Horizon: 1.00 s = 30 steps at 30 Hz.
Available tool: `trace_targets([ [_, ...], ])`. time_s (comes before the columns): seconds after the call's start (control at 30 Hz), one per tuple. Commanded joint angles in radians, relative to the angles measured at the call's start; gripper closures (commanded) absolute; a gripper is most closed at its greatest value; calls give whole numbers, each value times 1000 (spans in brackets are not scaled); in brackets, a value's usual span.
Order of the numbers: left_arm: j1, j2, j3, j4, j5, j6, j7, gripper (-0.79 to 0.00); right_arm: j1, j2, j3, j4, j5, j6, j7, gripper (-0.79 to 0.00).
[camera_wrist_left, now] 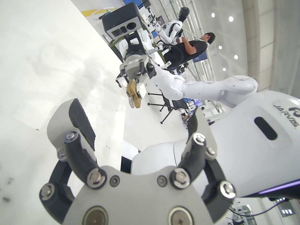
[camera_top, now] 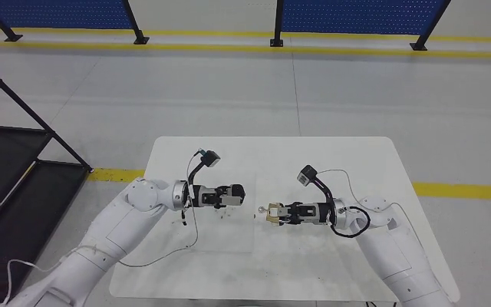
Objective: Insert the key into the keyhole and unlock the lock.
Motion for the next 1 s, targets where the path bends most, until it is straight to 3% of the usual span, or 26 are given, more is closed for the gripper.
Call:
trace_targets([
  [0.0, -7, -6, 13, 9, 22, 13, 16, -739, 0, 0, 0, 0, 0, 0, 0, 0],
  [0.13, -18, -17, 32, 17, 50, 33, 41, -474, 0, 0, 0, 0, 0, 0, 0, 0],
  [0.2, -19, -21, 39, 16, 56, 41, 50, -477, 0, 0, 0, 0, 0, 0, 0, 0],
  [0.3, -24, -28, 52, 12, 68, 57, 61, -397, 0, 0, 0, 0, 0, 0, 0, 0],
  [0.5, -32, -39, 66, 22, 53, 84, 48, -357, 0, 0, 0, 0, 0, 0, 0, 0],
  [0.83, -51, -49, 83, 50, -56, 218, -98, -345, 0, 0, 0, 0, 0, 0, 0, 0],
  [0.97, -54, -55, 85, 52, -87, 232, -118, -339, 0, 0, 0, 0, 0, 0, 0, 0],
])
